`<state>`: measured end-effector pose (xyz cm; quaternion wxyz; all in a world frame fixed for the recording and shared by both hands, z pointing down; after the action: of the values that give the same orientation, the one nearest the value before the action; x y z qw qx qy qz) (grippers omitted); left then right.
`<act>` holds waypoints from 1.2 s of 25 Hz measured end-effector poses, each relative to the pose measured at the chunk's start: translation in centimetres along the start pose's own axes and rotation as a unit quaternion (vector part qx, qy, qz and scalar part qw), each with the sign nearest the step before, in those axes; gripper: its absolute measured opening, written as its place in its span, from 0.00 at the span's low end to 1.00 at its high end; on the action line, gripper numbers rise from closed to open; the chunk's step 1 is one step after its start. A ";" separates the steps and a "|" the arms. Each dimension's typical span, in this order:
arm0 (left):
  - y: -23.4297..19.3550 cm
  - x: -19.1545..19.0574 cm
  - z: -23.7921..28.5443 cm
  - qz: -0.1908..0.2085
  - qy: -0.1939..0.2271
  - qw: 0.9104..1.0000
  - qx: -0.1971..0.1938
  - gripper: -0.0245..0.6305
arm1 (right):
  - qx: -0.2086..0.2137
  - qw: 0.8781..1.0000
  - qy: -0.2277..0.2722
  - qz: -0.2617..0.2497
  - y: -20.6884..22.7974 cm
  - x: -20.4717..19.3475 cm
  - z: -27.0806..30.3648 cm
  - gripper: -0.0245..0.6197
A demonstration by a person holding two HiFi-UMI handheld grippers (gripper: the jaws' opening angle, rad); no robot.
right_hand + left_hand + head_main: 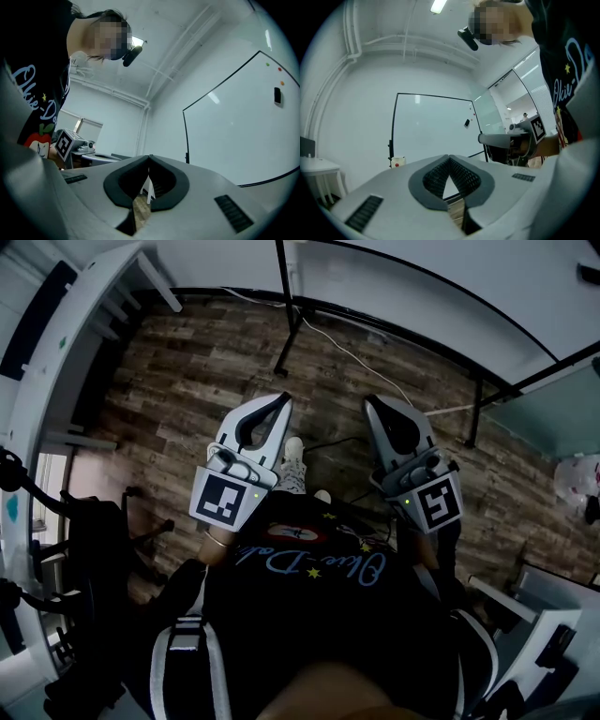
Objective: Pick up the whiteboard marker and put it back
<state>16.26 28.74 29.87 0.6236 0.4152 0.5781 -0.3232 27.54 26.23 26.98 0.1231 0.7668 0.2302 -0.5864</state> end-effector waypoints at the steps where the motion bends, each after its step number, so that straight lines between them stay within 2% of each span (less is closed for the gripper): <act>1: -0.1 0.0 0.1 0.001 0.002 1.000 0.001 0.04 | 0.001 1.000 -0.001 0.001 0.1 -0.1 0.1 0.09; 14: -5.2 -1.3 4.0 -0.012 0.013 1.000 0.007 0.04 | 0.016 1.000 -0.006 -0.001 2.7 -2.2 5.5 0.09; 30: -12.6 -3.7 8.7 -0.032 -0.002 0.999 0.018 0.04 | 0.028 0.999 -0.023 0.004 7.0 -5.6 13.1 0.09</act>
<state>8.62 15.07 31.57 0.6065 0.4070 0.5839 -0.3544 18.84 13.03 28.12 0.1094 0.7571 0.2075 -0.6098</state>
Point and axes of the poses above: the fingertips, and each gripper's own axes: z forward along the fingers, y to its right, x out of its top, the point moved 1 cm from there along -z, backward along the fingers, and after that the axes turned 2 degrees about -x, right-handed, at the moved point
